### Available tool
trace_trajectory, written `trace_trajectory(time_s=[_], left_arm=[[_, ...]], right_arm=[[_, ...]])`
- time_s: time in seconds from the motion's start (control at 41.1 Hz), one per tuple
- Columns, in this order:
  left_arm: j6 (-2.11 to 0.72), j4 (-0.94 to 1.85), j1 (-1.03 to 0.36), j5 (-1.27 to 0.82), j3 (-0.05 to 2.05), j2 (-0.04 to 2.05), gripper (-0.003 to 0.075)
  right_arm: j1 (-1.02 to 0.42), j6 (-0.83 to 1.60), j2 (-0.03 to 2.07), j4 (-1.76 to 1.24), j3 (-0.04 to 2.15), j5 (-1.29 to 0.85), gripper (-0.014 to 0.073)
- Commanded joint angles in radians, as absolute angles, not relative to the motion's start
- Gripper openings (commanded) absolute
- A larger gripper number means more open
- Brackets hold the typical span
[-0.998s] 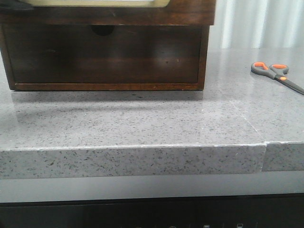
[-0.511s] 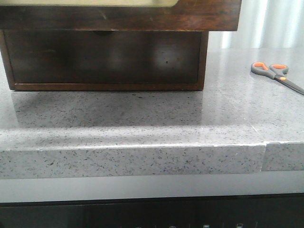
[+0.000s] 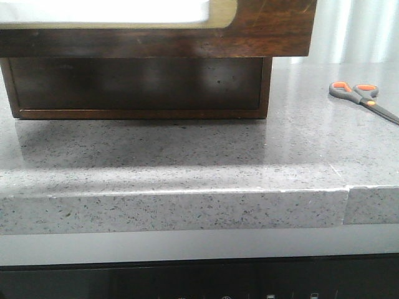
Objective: Put scissors in drawer with both arms
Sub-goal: 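Pull the drawer open toward the robot with the left gripper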
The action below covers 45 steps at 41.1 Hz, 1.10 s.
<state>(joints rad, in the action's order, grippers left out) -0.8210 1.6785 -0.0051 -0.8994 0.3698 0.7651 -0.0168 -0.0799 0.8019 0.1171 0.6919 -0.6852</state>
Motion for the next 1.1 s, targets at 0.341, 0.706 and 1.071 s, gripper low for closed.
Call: trace_trajectory(time_s=[0.341,0.706,1.071], left_arm=[[-0.718,1.239,-0.009,-0.941,0.487,0.733,0.0482],[-0.279,0.342,-0.009,-1.024,0.836,0.494,0.0482],[-0.269,0.095,-0.232,-0.996,0.969,0.464,0.0482]], right_arm=[[-0.012,-0.07,0.8,0.134,0.719,-0.624,0.046],[-0.012,-0.07,0.8,0.134,0.719,-0.624,0.046],[-0.012,-0.07,0.8,0.134,0.719,-0.624,0.046]])
